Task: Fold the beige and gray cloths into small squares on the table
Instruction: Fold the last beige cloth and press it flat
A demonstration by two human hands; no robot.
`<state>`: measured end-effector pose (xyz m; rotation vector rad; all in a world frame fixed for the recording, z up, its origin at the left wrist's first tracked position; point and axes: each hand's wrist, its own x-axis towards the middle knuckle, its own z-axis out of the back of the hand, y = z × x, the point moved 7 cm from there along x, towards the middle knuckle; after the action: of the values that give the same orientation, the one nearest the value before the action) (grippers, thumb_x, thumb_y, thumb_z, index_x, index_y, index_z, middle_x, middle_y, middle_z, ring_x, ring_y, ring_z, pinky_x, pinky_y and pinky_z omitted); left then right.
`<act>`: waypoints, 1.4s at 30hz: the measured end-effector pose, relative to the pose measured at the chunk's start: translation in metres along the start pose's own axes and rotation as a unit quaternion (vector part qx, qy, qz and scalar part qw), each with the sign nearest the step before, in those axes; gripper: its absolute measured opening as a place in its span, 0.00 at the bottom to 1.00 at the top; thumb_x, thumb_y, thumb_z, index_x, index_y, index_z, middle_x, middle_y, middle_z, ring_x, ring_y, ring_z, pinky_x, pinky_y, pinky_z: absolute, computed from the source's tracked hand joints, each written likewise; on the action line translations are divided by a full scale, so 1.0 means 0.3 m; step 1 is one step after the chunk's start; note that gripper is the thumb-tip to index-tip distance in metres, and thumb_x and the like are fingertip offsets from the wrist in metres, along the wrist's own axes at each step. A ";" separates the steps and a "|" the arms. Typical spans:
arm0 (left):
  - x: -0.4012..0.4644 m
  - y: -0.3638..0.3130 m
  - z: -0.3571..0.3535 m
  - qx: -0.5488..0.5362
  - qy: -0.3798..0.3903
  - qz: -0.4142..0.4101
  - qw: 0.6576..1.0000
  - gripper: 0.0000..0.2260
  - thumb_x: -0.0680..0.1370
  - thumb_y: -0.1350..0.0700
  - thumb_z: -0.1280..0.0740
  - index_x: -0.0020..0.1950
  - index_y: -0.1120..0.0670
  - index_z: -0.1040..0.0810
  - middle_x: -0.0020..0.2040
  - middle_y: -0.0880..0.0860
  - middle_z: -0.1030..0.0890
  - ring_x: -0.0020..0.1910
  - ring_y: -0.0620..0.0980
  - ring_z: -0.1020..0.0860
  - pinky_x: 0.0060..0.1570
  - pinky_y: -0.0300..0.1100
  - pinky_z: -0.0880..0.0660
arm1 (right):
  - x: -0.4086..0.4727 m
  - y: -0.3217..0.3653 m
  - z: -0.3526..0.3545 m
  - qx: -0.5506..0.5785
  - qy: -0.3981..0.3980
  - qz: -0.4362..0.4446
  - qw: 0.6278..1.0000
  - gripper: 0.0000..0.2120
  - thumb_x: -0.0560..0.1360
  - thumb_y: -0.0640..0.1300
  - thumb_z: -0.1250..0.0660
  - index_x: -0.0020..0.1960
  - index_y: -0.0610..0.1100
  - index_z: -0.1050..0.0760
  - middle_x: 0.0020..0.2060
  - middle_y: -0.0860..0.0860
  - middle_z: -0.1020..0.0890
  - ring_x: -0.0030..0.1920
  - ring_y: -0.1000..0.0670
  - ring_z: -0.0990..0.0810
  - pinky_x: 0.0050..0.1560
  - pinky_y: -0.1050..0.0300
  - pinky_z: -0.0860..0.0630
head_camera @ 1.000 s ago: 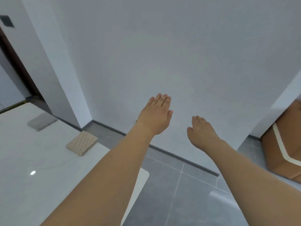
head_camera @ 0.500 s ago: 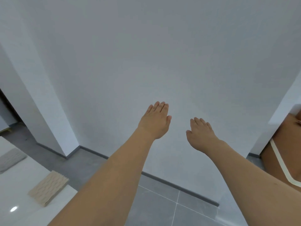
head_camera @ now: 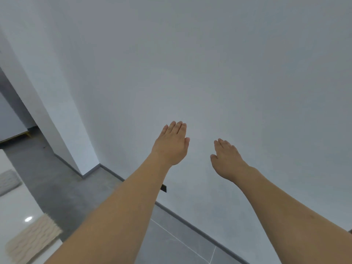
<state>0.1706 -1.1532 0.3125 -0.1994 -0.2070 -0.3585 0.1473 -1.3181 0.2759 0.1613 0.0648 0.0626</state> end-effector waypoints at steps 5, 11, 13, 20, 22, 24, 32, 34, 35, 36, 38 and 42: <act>0.144 0.180 -0.083 0.007 -0.007 0.065 0.998 0.25 0.84 0.50 0.53 0.79 0.59 0.49 0.80 0.55 0.46 0.79 0.53 0.51 0.77 0.49 0.55 | 0.257 0.040 -0.047 -0.026 0.017 0.042 0.999 0.27 0.82 0.46 0.52 0.78 0.38 0.54 0.78 0.44 0.52 0.78 0.46 0.55 0.77 0.49 0.57; 0.187 0.469 -0.170 0.011 -0.037 0.193 0.980 0.25 0.84 0.50 0.52 0.79 0.59 0.48 0.79 0.55 0.45 0.79 0.54 0.50 0.76 0.49 0.55 | 0.530 0.259 -0.175 -0.033 0.057 0.163 0.984 0.27 0.83 0.46 0.52 0.78 0.39 0.55 0.78 0.44 0.52 0.78 0.46 0.55 0.77 0.49 0.58; 0.151 0.559 -0.194 0.009 -0.039 0.231 0.972 0.25 0.84 0.51 0.51 0.79 0.59 0.47 0.79 0.56 0.45 0.79 0.55 0.50 0.76 0.50 0.55 | 0.592 0.362 -0.227 -0.024 0.074 0.203 0.976 0.27 0.83 0.45 0.52 0.78 0.39 0.54 0.78 0.44 0.52 0.78 0.46 0.55 0.77 0.49 0.59; -0.137 0.935 -0.303 -0.015 -0.031 0.362 0.932 0.25 0.84 0.51 0.51 0.79 0.59 0.47 0.79 0.56 0.45 0.79 0.54 0.50 0.77 0.49 0.56 | 0.667 0.745 -0.458 0.007 0.126 0.310 0.943 0.26 0.83 0.44 0.52 0.78 0.39 0.53 0.78 0.45 0.51 0.78 0.47 0.55 0.77 0.51 0.59; -0.220 1.034 -0.349 -0.021 -0.025 0.384 0.923 0.25 0.84 0.51 0.51 0.79 0.59 0.48 0.80 0.56 0.46 0.79 0.53 0.51 0.77 0.48 0.57 | 0.674 0.841 -0.537 0.022 0.137 0.321 0.937 0.26 0.83 0.44 0.51 0.78 0.40 0.53 0.78 0.45 0.51 0.78 0.47 0.55 0.77 0.51 0.59; -0.290 1.113 -0.399 -0.023 -0.023 0.399 0.916 0.25 0.84 0.51 0.51 0.79 0.60 0.49 0.80 0.56 0.47 0.79 0.53 0.51 0.77 0.48 0.58 | 0.676 0.928 -0.625 0.031 0.147 0.332 0.931 0.26 0.83 0.44 0.51 0.78 0.40 0.52 0.78 0.45 0.51 0.78 0.47 0.55 0.77 0.51 0.59; -0.513 1.363 -0.701 -0.061 -0.005 0.459 0.886 0.25 0.84 0.50 0.52 0.79 0.59 0.47 0.79 0.55 0.45 0.79 0.53 0.51 0.76 0.47 0.58 | 0.687 1.151 -1.019 0.042 0.223 0.357 0.906 0.25 0.83 0.43 0.51 0.78 0.40 0.51 0.78 0.45 0.50 0.78 0.49 0.54 0.77 0.53 0.59; -0.567 1.405 -0.752 -0.069 -0.016 0.476 0.877 0.25 0.84 0.50 0.51 0.79 0.59 0.47 0.79 0.55 0.45 0.79 0.53 0.51 0.76 0.46 0.58 | 0.690 1.188 -1.099 0.054 0.236 0.363 0.900 0.25 0.83 0.43 0.50 0.78 0.40 0.51 0.78 0.46 0.49 0.78 0.50 0.54 0.77 0.55 0.58; -0.593 1.419 -0.769 -0.077 -0.022 0.481 0.873 0.24 0.84 0.50 0.51 0.79 0.59 0.47 0.79 0.55 0.44 0.79 0.53 0.51 0.76 0.46 0.58 | 0.687 1.204 -1.134 0.065 0.243 0.364 0.897 0.25 0.83 0.43 0.50 0.78 0.41 0.51 0.78 0.47 0.49 0.78 0.50 0.54 0.76 0.56 0.58; -0.621 1.430 -0.781 -0.086 -0.031 0.486 0.869 0.24 0.84 0.50 0.51 0.79 0.59 0.46 0.79 0.55 0.44 0.79 0.53 0.50 0.76 0.46 0.58 | 0.680 1.219 -1.166 0.080 0.251 0.361 0.895 0.25 0.83 0.44 0.50 0.78 0.41 0.51 0.78 0.48 0.49 0.78 0.51 0.53 0.76 0.57 0.58; -0.685 1.446 -0.790 -0.097 -0.057 0.497 0.861 0.24 0.84 0.50 0.51 0.79 0.59 0.45 0.79 0.55 0.43 0.79 0.53 0.49 0.76 0.46 0.57 | 0.655 1.255 -1.221 0.118 0.269 0.350 0.889 0.25 0.83 0.46 0.50 0.79 0.44 0.51 0.78 0.51 0.49 0.77 0.53 0.53 0.75 0.59 0.57; -0.870 1.479 -0.746 -0.107 -0.132 0.547 0.820 0.24 0.84 0.49 0.51 0.78 0.58 0.44 0.79 0.55 0.42 0.79 0.52 0.49 0.77 0.47 0.55 | 0.554 1.376 -1.308 0.208 0.318 0.332 0.864 0.25 0.84 0.47 0.51 0.79 0.47 0.52 0.78 0.55 0.52 0.77 0.58 0.55 0.74 0.62 0.58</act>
<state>0.1311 -0.7124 -0.0328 -0.5542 -0.2921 0.8135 0.2619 -0.8381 -0.0535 0.5893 0.6891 0.8001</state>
